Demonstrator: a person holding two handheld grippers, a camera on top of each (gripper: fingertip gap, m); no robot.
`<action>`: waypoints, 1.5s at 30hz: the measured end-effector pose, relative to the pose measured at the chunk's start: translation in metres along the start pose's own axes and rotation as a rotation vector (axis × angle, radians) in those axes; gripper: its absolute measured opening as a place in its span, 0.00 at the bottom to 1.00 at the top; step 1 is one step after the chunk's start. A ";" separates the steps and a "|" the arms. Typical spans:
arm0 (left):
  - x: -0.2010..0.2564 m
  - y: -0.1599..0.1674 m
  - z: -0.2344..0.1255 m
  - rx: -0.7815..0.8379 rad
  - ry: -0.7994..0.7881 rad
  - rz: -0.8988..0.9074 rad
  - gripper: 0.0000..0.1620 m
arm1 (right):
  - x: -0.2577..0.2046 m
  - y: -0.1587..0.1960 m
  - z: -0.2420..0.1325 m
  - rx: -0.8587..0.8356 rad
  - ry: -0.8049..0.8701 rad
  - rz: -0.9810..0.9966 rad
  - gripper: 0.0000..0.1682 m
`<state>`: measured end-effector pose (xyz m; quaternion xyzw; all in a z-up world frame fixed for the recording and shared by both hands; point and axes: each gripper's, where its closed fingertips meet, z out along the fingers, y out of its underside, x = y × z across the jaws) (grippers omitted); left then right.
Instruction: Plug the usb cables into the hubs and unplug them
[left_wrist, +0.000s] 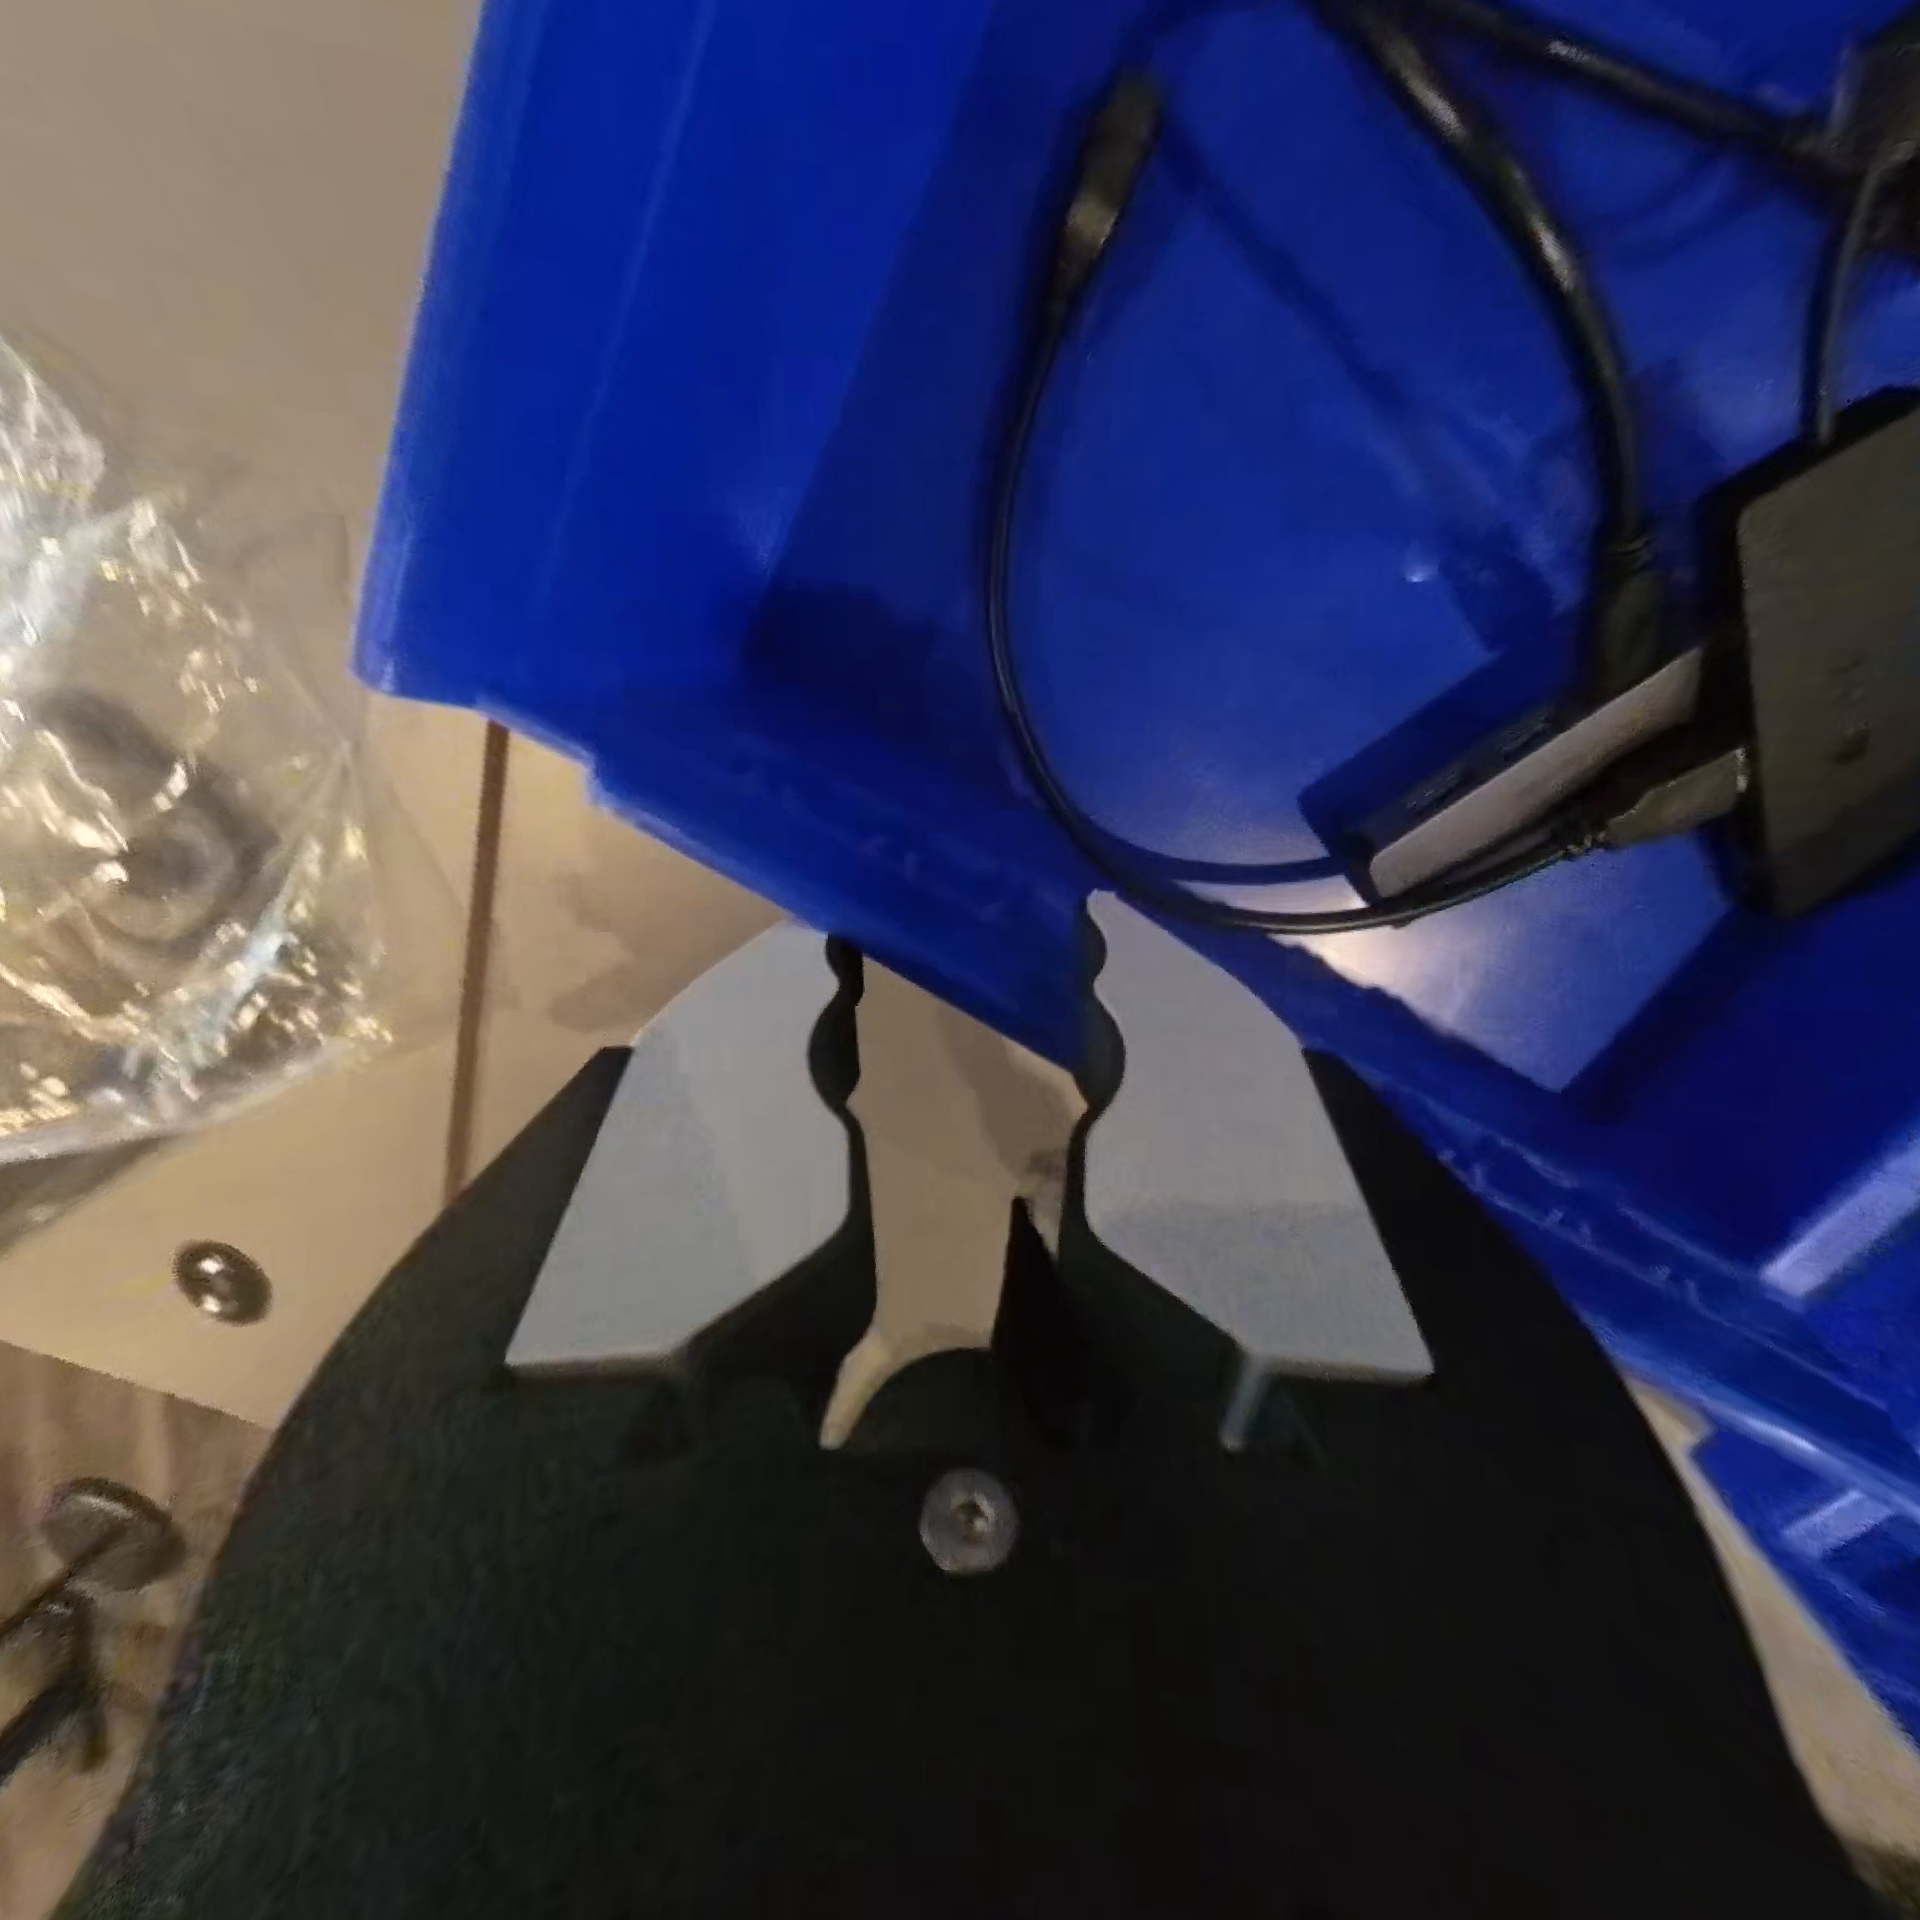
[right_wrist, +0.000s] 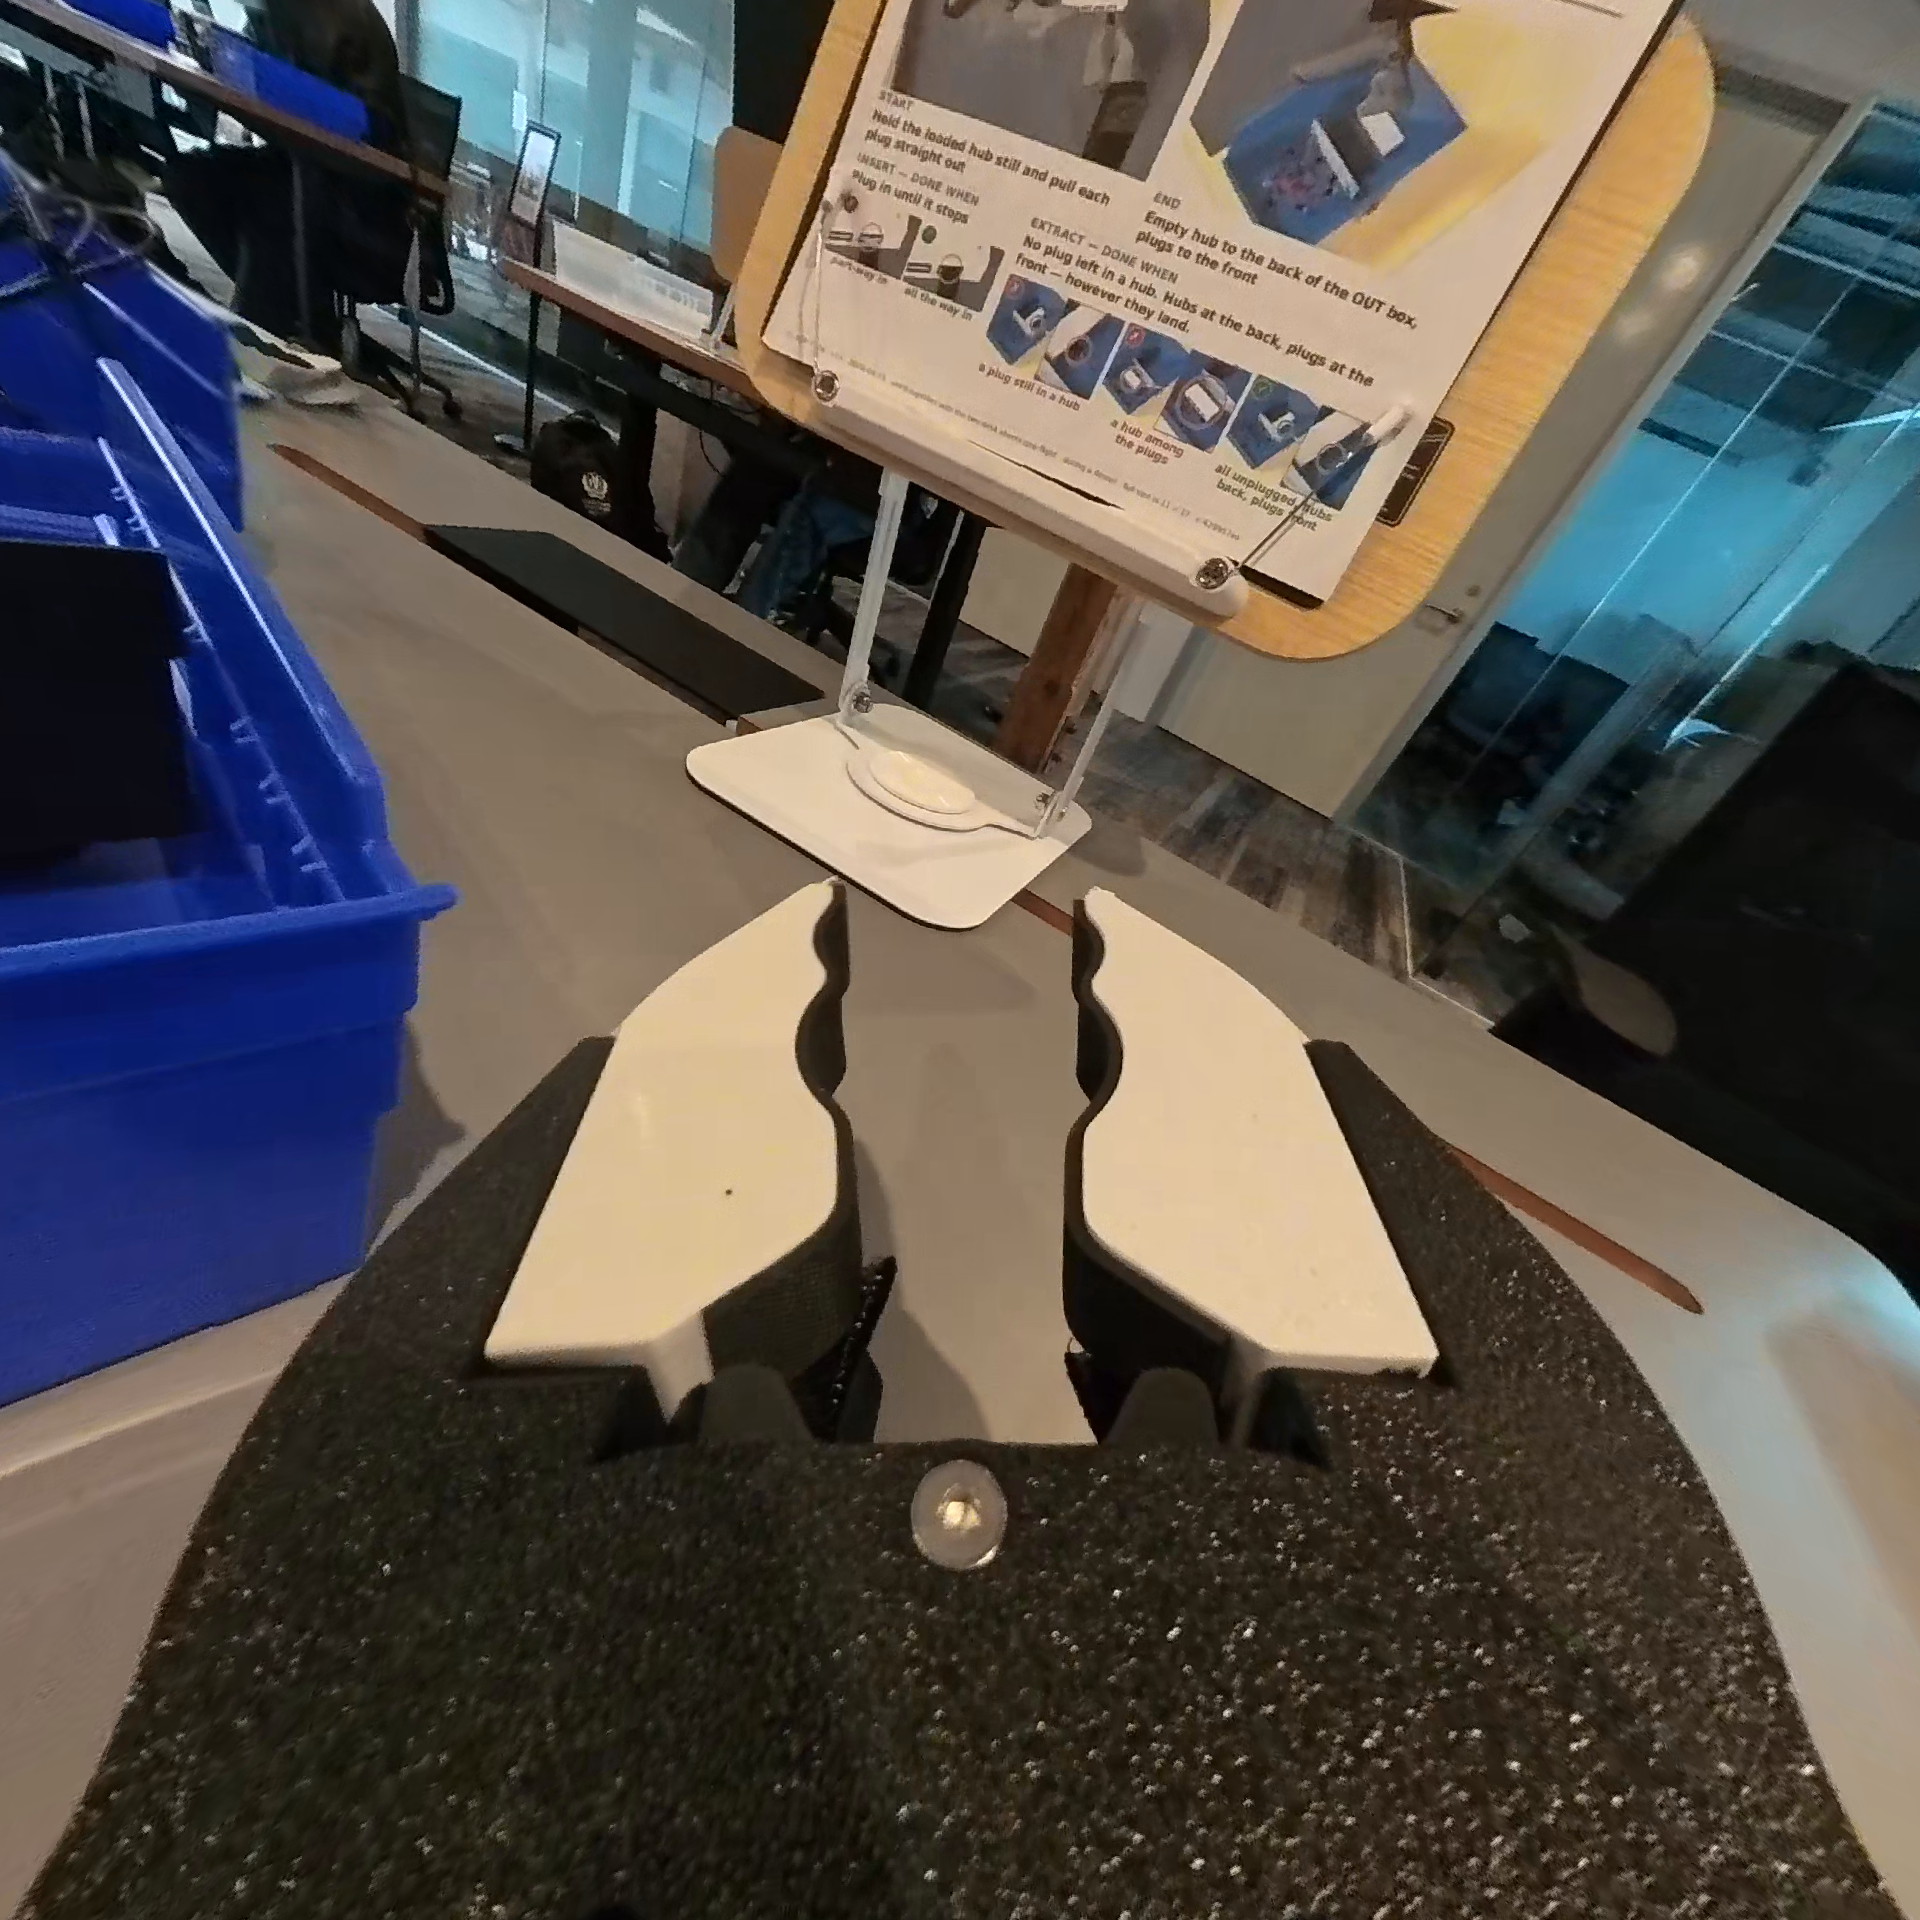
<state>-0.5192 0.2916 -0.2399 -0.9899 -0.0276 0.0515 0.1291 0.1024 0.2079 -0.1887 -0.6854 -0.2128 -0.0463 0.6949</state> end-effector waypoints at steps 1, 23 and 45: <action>-0.002 -0.004 0.001 -0.006 0.002 0.037 0.23 | 0.000 0.000 0.000 0.003 -0.001 0.004 0.24; 0.005 -0.099 0.026 0.114 0.277 0.835 0.10 | 0.003 0.024 0.013 -0.071 0.020 -0.034 0.19; 0.123 -0.039 -0.165 1.445 0.305 0.481 0.28 | 0.017 0.023 0.011 -0.035 0.069 0.042 0.19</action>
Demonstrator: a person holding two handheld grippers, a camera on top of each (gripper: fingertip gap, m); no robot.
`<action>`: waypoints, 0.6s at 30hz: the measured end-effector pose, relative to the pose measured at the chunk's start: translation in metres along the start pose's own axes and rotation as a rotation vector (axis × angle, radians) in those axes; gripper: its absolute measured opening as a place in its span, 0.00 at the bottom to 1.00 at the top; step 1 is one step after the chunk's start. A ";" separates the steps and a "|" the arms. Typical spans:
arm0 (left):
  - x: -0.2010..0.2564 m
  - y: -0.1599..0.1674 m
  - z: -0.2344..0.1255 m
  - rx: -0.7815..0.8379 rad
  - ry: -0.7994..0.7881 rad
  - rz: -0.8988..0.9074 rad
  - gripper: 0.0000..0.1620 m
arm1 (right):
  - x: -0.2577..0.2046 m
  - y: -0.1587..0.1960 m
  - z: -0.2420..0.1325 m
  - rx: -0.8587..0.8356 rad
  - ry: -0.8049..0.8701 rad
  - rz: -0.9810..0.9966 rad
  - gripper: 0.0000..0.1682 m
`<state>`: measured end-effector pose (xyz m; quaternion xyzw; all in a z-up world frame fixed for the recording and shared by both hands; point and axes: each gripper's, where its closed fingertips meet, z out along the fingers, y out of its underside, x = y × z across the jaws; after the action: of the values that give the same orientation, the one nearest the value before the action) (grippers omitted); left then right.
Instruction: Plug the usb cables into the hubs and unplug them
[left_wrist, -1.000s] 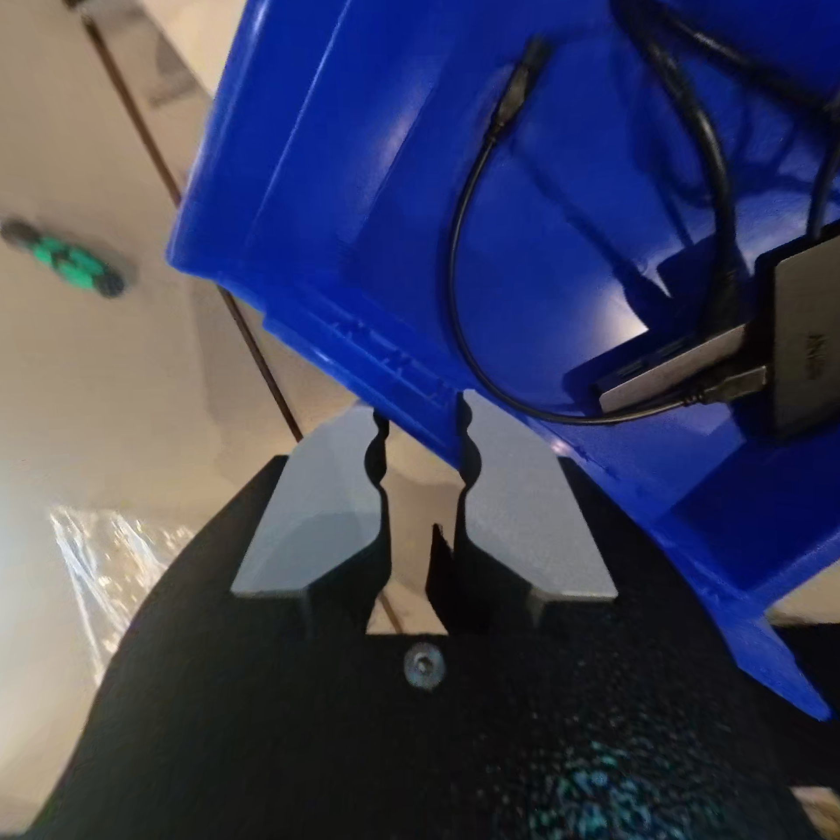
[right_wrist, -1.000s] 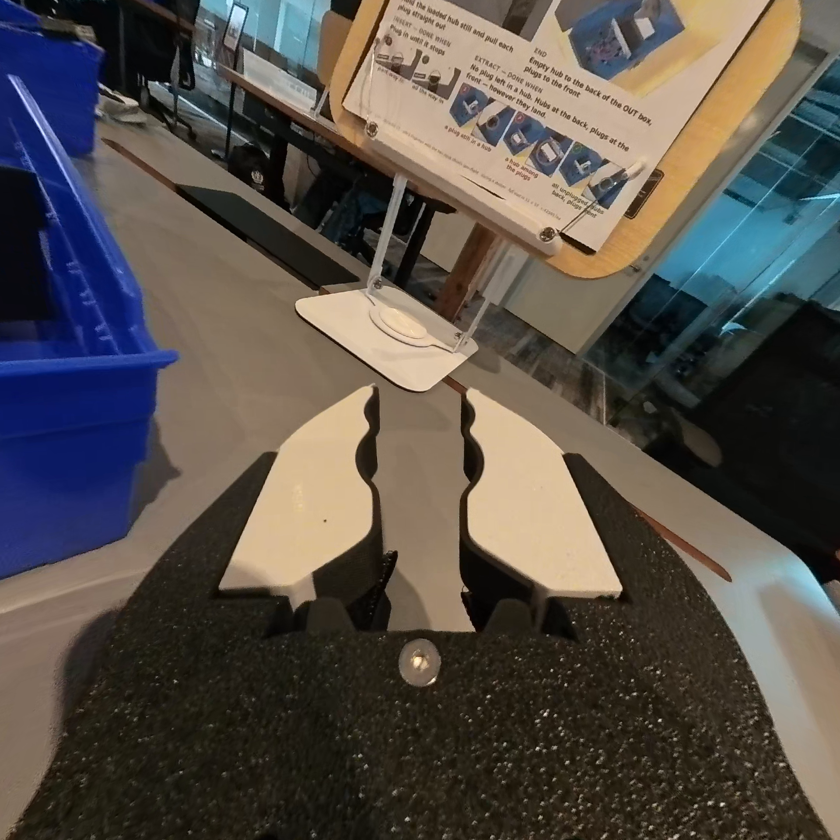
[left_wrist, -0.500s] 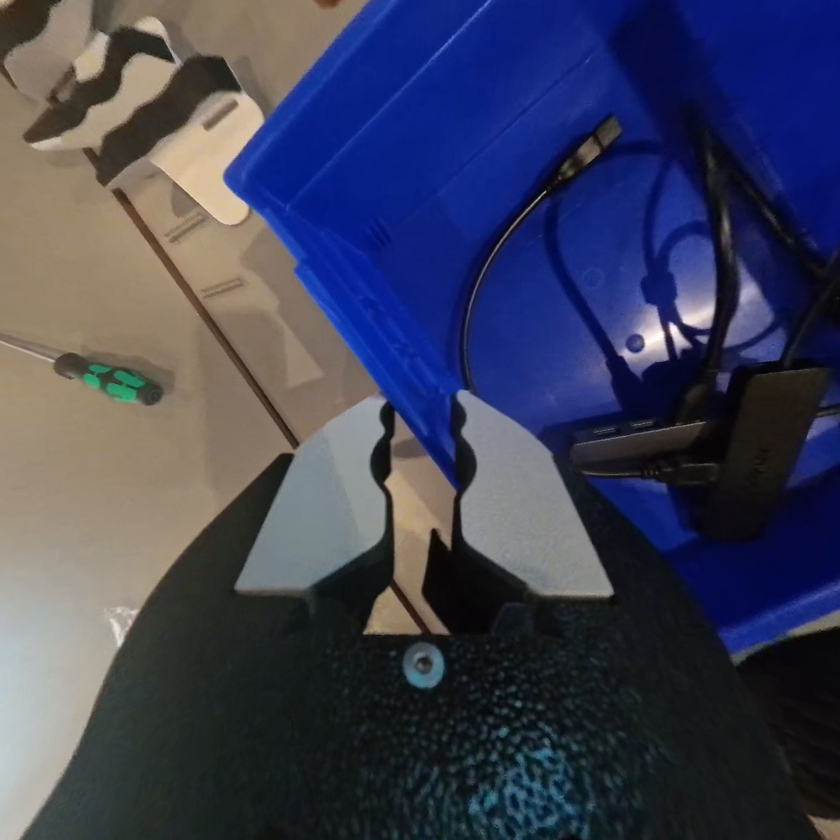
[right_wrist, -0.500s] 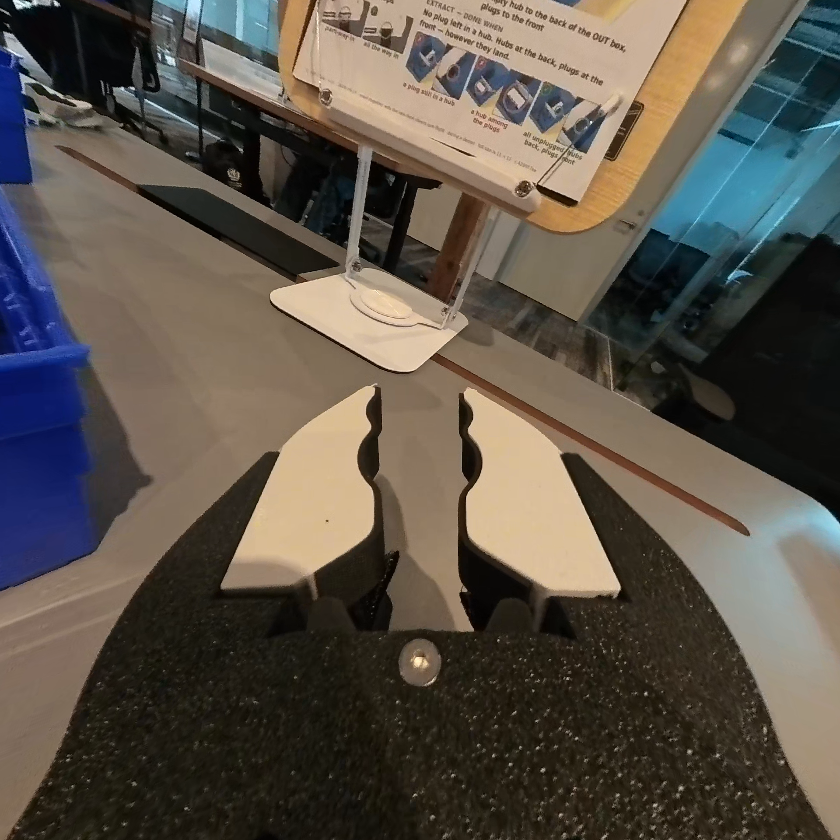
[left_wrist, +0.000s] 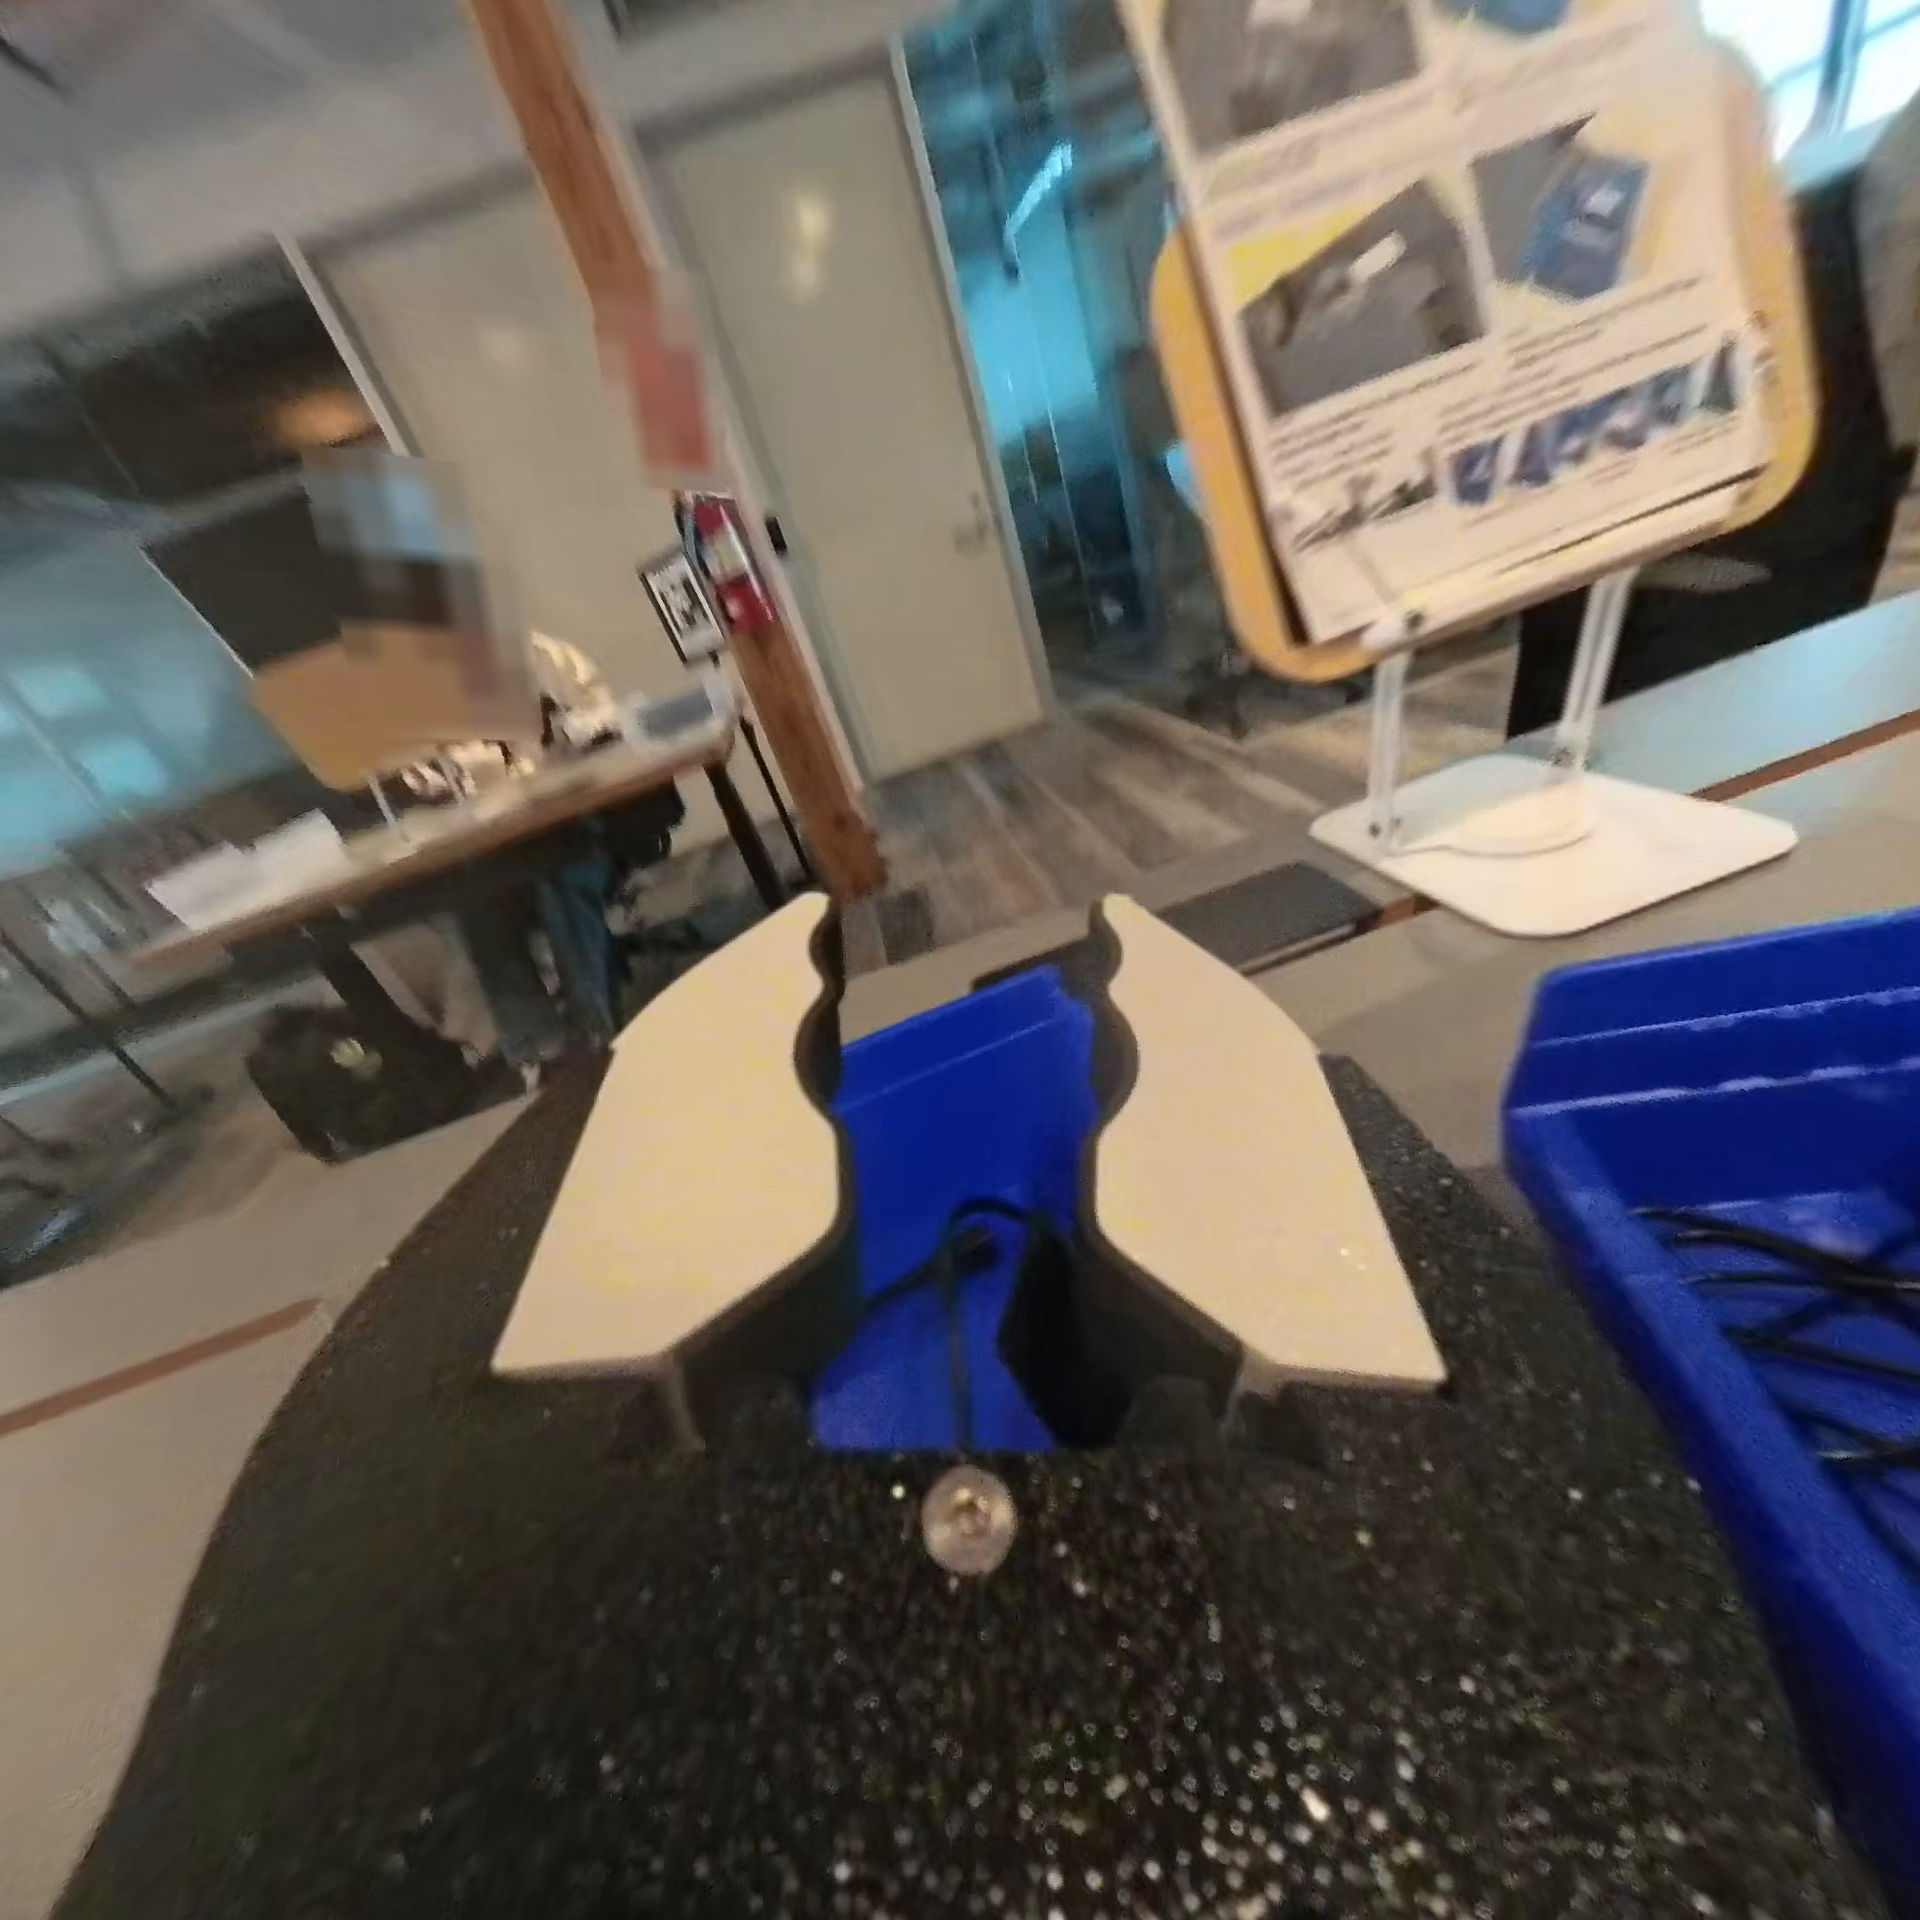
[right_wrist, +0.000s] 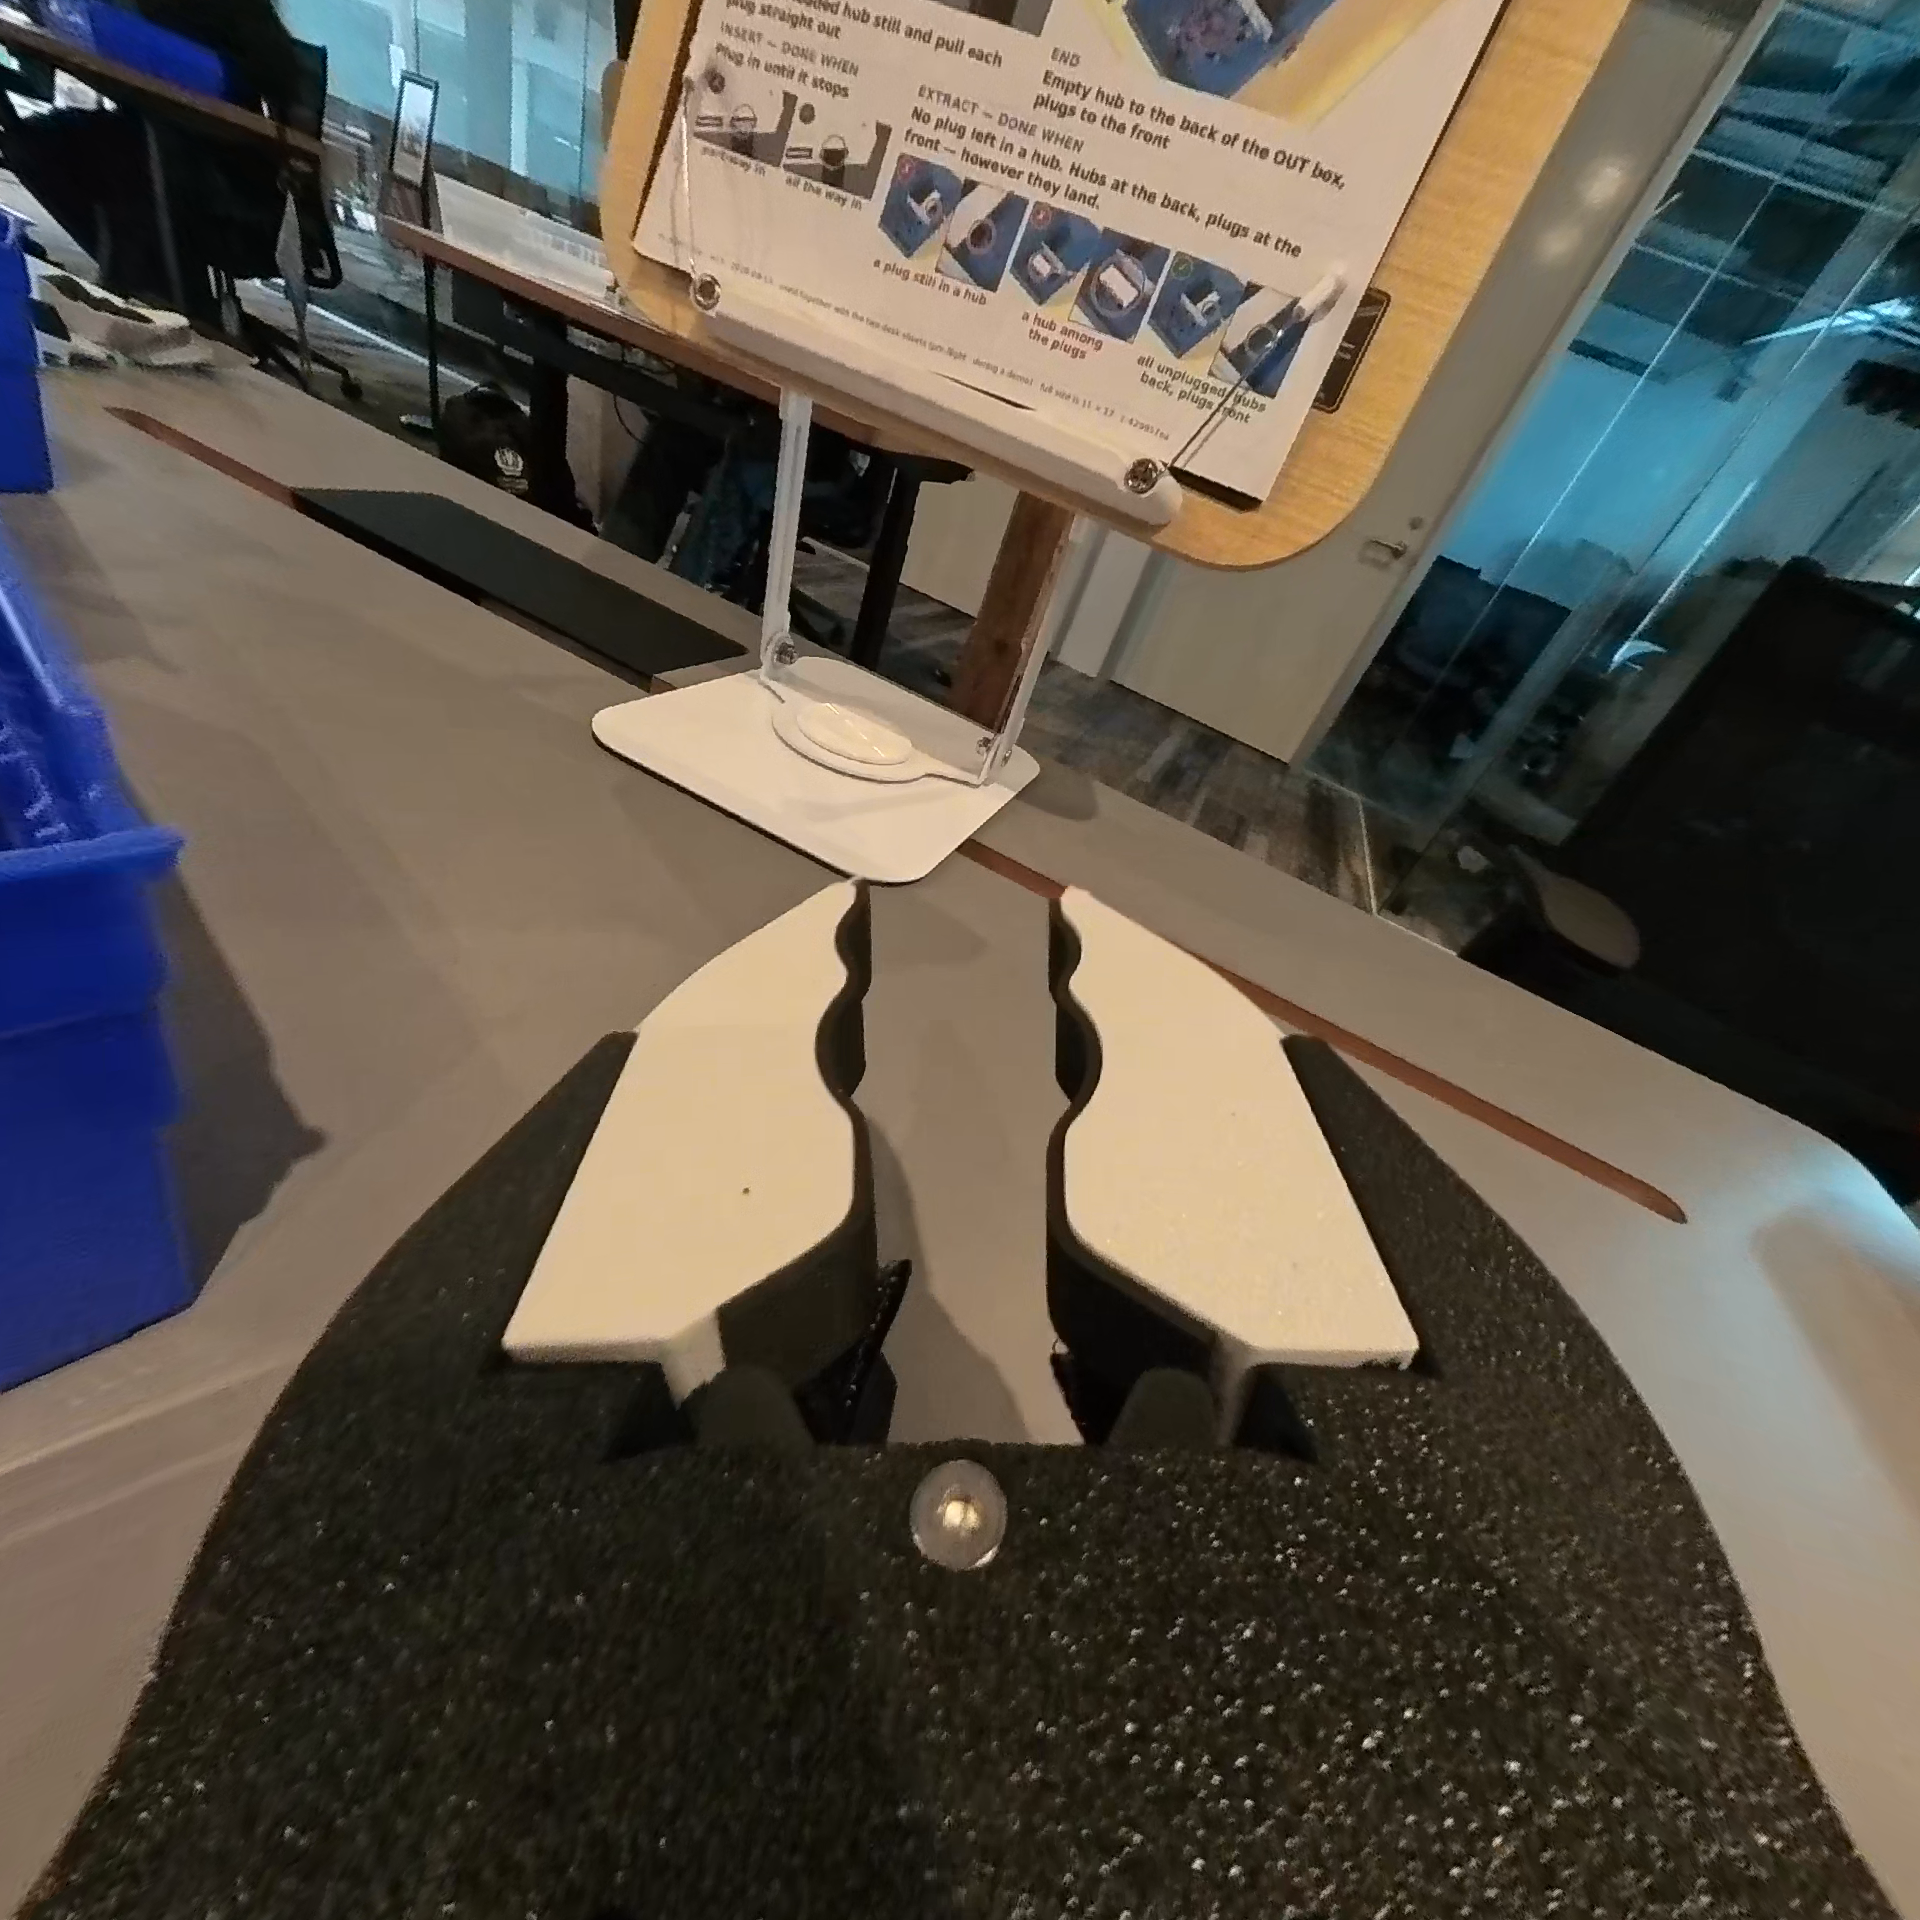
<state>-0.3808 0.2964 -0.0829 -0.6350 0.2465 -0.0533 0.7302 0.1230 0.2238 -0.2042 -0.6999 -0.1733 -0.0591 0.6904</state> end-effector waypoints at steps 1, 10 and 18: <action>0.019 -0.005 -0.006 0.042 -0.004 -0.002 0.27 | 0.000 -0.001 0.000 0.003 0.003 -0.003 0.19; 0.137 -0.012 -0.038 0.202 0.241 -0.015 0.17 | -0.012 -0.027 -0.009 0.078 -0.089 -0.056 0.17; 0.130 0.000 -0.044 0.258 0.208 -0.137 0.13 | -0.068 -0.071 -0.032 -0.200 -0.393 0.018 0.24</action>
<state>-0.2864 0.2064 -0.1240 -0.5423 0.2679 -0.1995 0.7710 0.0418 0.1806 -0.1579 -0.7644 -0.2917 0.0678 0.5709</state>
